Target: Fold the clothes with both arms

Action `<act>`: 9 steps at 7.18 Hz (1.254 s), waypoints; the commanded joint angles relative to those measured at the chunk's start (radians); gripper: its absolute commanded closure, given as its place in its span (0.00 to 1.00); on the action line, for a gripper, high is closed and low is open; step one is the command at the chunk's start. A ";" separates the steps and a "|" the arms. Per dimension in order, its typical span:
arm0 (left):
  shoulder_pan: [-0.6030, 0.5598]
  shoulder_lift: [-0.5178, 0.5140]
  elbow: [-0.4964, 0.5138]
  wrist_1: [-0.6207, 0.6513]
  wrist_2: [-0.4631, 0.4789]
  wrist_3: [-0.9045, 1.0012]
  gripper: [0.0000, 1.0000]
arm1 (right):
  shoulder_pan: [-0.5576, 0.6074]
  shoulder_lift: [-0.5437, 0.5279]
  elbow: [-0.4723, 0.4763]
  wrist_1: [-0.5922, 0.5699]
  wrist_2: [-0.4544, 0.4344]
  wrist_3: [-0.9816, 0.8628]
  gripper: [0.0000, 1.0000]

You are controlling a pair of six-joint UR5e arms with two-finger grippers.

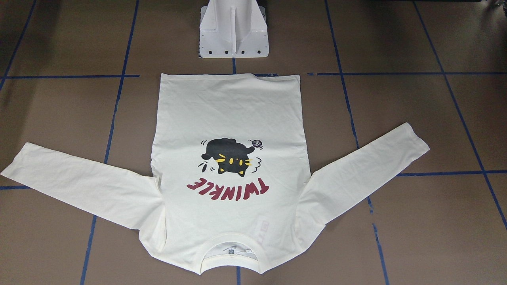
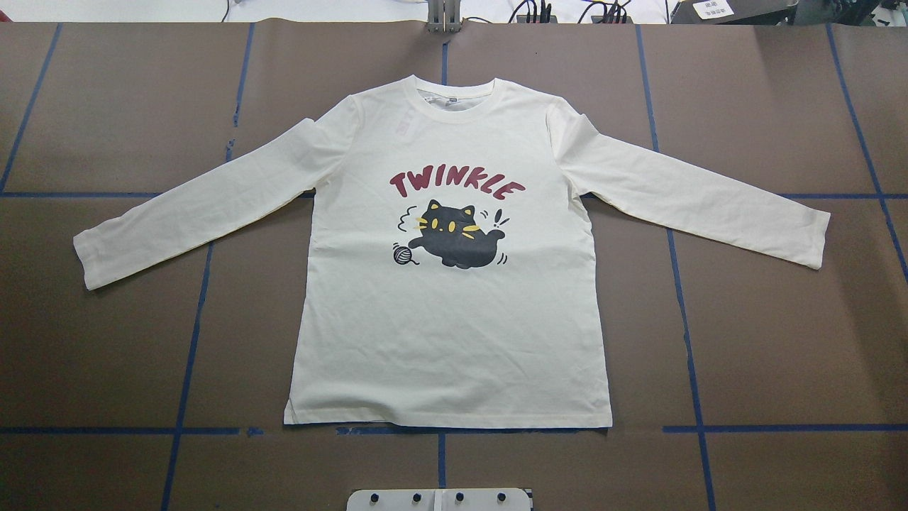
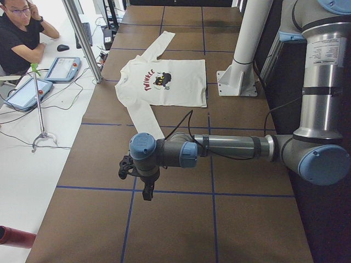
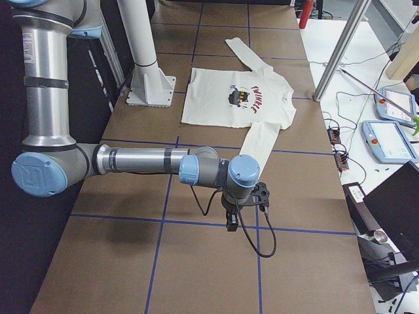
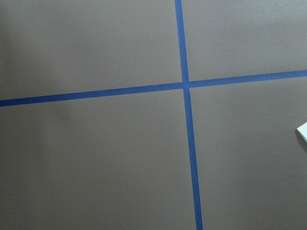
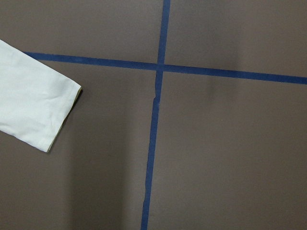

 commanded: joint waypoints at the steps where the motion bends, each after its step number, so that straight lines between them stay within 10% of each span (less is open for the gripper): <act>1: 0.000 0.000 -0.001 0.000 0.000 0.000 0.00 | 0.001 0.003 0.004 0.000 -0.004 0.004 0.00; 6: 0.009 -0.015 -0.052 -0.035 -0.005 -0.005 0.00 | -0.030 0.026 0.022 0.031 0.134 0.058 0.00; 9: 0.011 -0.020 -0.048 -0.147 -0.063 -0.012 0.00 | -0.297 0.009 -0.023 0.458 -0.070 0.540 0.00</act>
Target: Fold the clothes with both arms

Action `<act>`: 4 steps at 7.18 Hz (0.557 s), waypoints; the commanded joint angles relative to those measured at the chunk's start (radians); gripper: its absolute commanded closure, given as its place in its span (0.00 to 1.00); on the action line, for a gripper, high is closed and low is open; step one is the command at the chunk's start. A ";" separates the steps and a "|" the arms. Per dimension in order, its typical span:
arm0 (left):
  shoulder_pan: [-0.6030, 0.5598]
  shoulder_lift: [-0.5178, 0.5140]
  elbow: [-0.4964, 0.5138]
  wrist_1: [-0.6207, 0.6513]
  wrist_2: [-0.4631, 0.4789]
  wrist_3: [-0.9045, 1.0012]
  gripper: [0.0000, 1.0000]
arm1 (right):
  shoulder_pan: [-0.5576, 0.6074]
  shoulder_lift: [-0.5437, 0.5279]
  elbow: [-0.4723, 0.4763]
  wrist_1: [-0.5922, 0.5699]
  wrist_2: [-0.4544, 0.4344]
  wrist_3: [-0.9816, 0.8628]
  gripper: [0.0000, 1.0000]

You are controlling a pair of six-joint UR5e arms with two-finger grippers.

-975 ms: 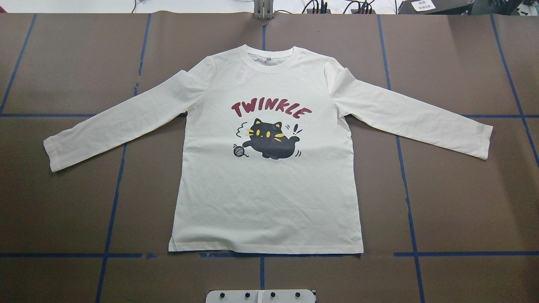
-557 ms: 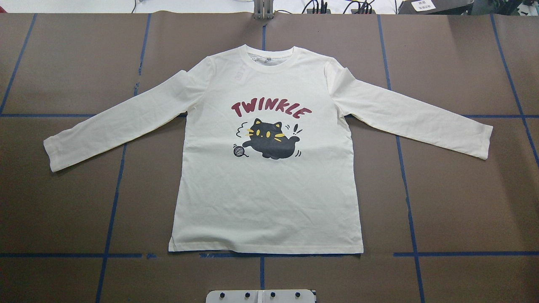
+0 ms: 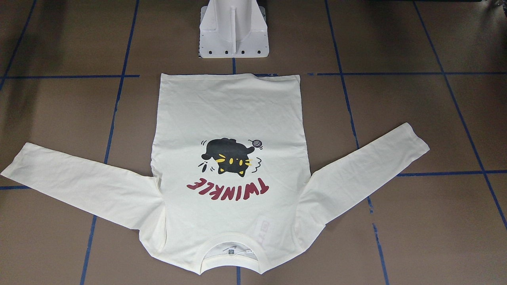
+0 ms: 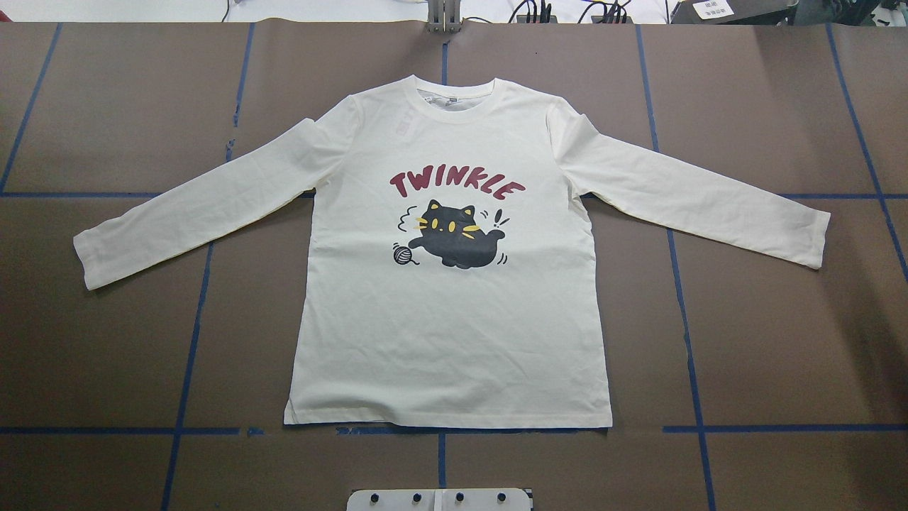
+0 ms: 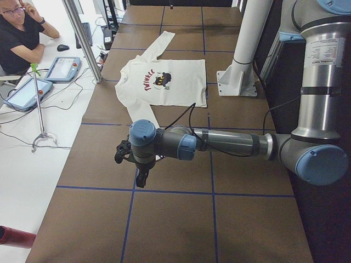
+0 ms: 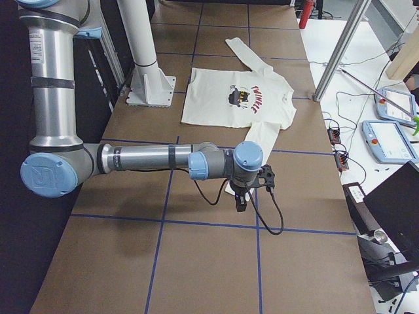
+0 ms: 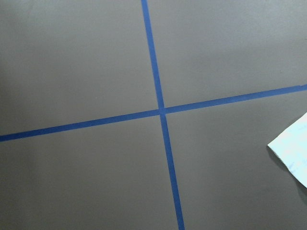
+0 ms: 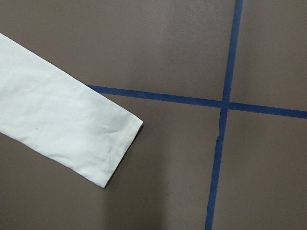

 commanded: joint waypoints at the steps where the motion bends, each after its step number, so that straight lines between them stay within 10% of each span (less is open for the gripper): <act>1: 0.002 -0.007 0.003 -0.051 -0.008 -0.006 0.00 | -0.208 0.011 -0.118 0.351 -0.106 0.322 0.00; 2: 0.004 -0.007 0.021 -0.055 -0.008 -0.003 0.00 | -0.238 0.025 -0.226 0.562 -0.111 0.388 0.00; 4: 0.004 -0.007 0.026 -0.058 -0.012 -0.003 0.00 | -0.272 0.040 -0.250 0.618 -0.112 0.508 0.00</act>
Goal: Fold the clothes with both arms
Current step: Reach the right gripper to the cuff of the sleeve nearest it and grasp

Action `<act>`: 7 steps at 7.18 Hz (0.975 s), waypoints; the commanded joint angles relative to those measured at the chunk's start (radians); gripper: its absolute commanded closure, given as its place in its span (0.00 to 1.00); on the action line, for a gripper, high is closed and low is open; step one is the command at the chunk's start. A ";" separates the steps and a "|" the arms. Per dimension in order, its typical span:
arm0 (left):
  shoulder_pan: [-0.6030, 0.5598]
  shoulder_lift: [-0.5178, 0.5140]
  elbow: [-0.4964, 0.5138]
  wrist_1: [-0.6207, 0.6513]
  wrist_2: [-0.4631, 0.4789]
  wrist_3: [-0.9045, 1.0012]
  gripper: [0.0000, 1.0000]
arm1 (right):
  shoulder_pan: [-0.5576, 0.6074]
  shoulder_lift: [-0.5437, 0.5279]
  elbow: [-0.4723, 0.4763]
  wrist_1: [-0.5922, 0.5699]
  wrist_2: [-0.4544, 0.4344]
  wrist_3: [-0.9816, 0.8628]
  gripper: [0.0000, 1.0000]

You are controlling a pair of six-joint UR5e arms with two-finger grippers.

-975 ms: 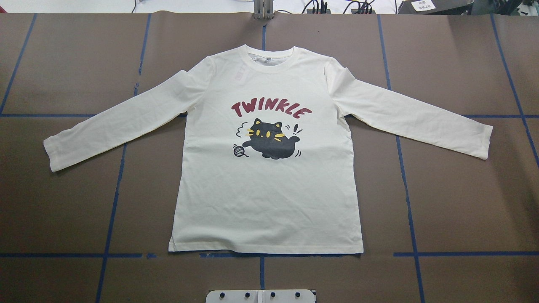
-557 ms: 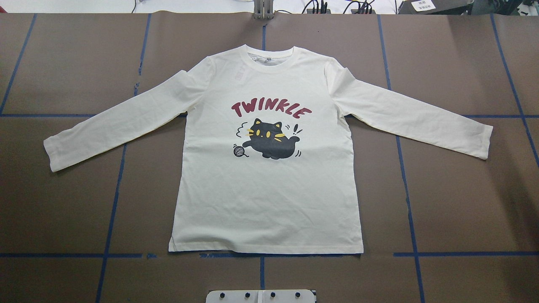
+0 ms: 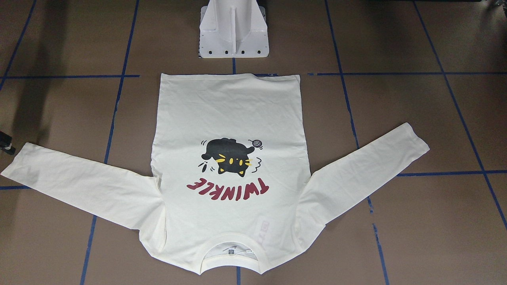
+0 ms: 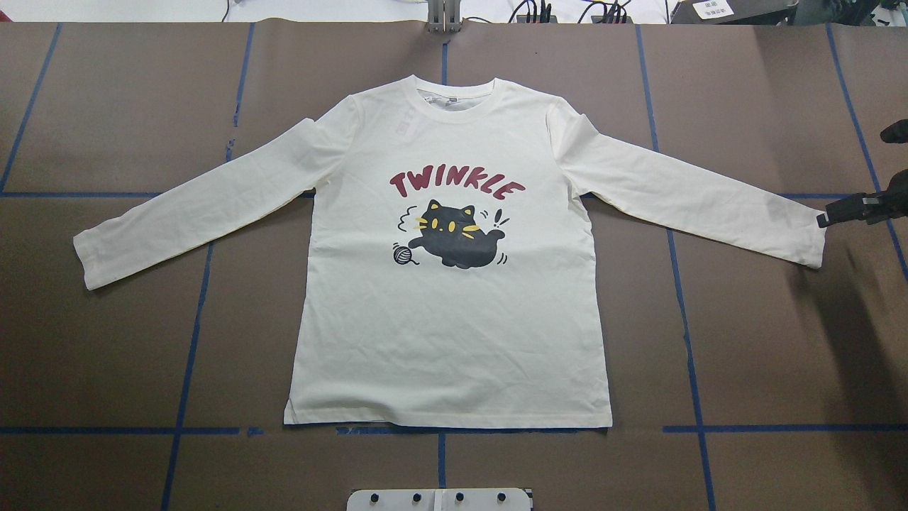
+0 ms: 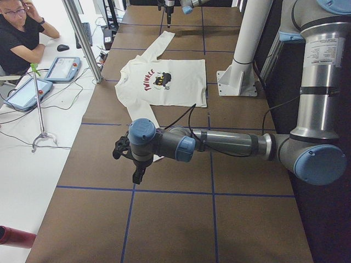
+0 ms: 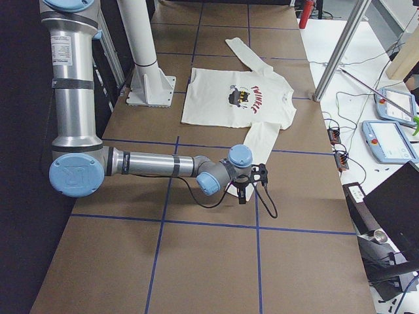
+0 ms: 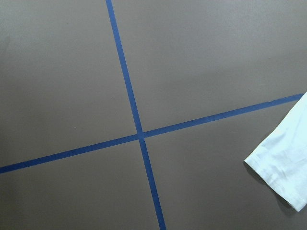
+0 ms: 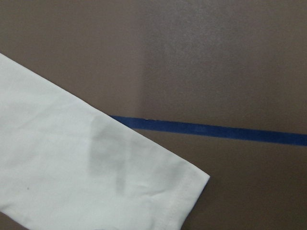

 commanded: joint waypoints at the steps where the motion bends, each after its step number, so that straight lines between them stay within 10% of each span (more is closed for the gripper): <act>1: 0.000 -0.002 0.005 -0.004 -0.005 0.002 0.00 | -0.033 0.007 -0.027 0.020 -0.012 0.061 0.00; 5: -0.001 0.000 -0.001 -0.004 -0.008 0.005 0.00 | -0.068 0.012 -0.056 -0.020 -0.043 0.060 0.01; 6: -0.001 0.000 -0.001 -0.004 -0.008 0.005 0.00 | -0.073 0.013 -0.066 -0.020 -0.041 0.061 0.12; 7: -0.001 0.000 -0.001 -0.004 -0.008 0.005 0.00 | -0.073 0.014 -0.061 -0.022 -0.034 0.061 0.44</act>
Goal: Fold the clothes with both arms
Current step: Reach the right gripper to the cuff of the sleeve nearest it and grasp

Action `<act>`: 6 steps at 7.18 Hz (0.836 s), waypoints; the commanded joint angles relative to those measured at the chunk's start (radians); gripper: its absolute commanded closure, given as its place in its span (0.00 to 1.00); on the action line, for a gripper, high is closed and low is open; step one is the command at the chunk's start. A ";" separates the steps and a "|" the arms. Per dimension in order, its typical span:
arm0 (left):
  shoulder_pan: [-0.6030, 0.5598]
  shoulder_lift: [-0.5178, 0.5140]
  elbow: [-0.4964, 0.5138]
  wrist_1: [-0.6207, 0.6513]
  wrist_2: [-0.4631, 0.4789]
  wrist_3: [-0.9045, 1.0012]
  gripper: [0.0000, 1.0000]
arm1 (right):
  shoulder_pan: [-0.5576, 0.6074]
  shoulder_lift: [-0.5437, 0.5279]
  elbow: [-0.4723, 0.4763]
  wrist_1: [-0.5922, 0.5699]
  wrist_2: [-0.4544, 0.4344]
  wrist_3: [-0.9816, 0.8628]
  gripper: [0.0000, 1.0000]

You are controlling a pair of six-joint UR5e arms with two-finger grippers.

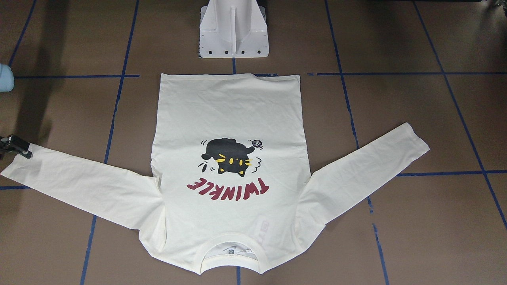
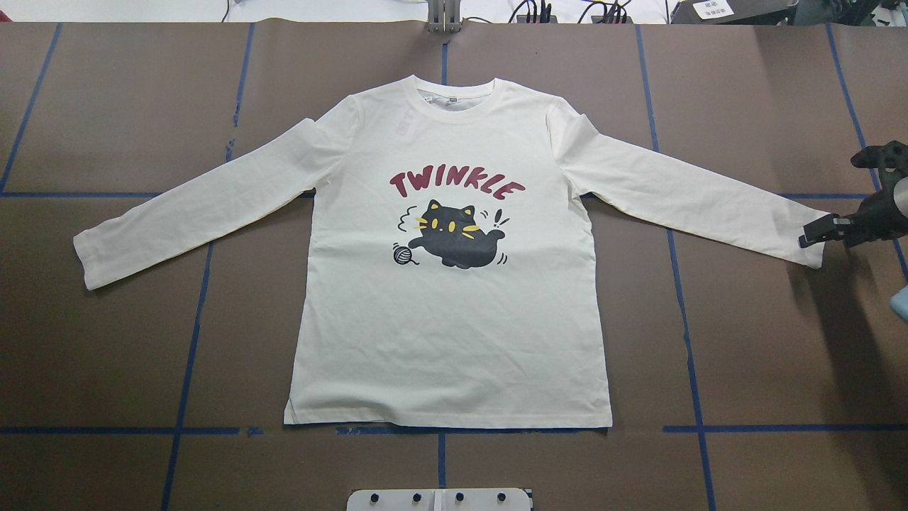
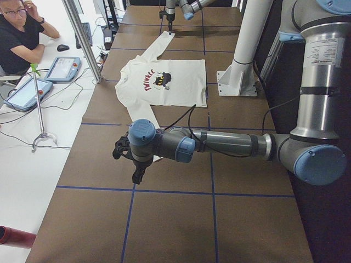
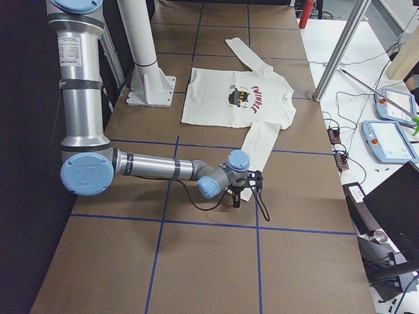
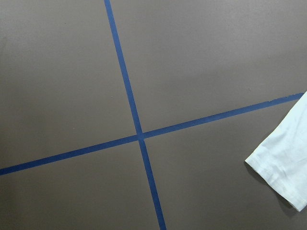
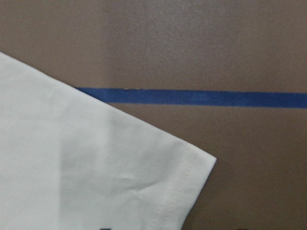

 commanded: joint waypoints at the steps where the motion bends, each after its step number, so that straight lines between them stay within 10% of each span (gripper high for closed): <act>1: 0.000 0.000 -0.001 0.000 0.000 0.000 0.00 | -0.005 0.004 0.002 -0.014 0.010 -0.001 0.78; 2: 0.000 0.000 0.004 0.000 0.000 0.000 0.00 | -0.003 0.006 0.013 -0.020 0.016 -0.001 0.98; 6: 0.000 0.000 0.005 -0.003 0.000 0.000 0.00 | -0.003 0.026 0.020 -0.023 0.034 -0.001 1.00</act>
